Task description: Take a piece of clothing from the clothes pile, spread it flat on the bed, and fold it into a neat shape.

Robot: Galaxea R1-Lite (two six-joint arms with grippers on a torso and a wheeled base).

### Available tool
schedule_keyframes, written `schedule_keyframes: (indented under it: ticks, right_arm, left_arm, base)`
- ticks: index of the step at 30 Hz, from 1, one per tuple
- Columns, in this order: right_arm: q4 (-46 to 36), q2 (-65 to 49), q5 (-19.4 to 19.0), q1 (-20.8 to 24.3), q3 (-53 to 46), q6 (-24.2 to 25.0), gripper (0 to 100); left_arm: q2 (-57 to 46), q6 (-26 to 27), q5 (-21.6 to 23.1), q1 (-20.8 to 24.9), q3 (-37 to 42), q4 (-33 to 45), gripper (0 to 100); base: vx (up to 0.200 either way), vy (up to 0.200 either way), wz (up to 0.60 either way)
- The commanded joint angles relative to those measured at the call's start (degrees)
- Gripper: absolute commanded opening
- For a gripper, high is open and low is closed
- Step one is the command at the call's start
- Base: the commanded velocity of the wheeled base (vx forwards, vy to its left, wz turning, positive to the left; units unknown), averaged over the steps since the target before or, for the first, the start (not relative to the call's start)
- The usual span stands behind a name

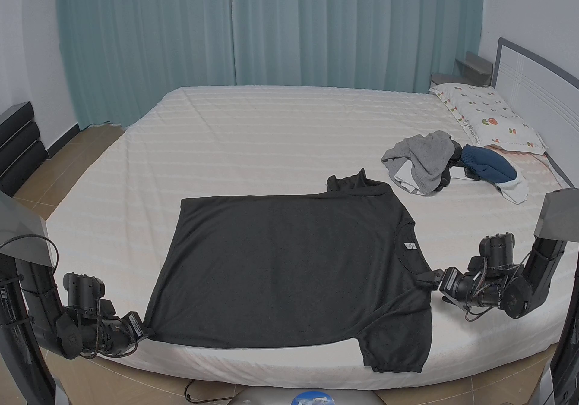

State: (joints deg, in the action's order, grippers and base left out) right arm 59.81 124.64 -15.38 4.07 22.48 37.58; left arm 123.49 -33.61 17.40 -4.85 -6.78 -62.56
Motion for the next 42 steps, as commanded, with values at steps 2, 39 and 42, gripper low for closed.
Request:
schedule_keyframes:
  ticks: [2, 39, 42]
  right_arm:
    - [5.32, -1.50, -5.97, -0.91, -9.12, -7.52, 100]
    - [29.93, 13.00, -7.82, 1.55, -19.67, -10.60, 0]
    - [29.93, 11.33, -7.91, 0.41, -21.69, -11.30, 0]
  left_arm:
    - [0.00, -0.05, 0.01, -0.07, -0.08, -0.02, 0]
    - [0.00, 0.04, -0.08, -0.07, 0.01, -0.02, 0]
    - [0.00, 0.04, -0.08, -0.07, 0.01, -0.02, 0]
  base:
    - [0.000, 0.000, 0.00]
    - [0.000, 0.000, 0.00]
    - [0.000, 0.000, 0.00]
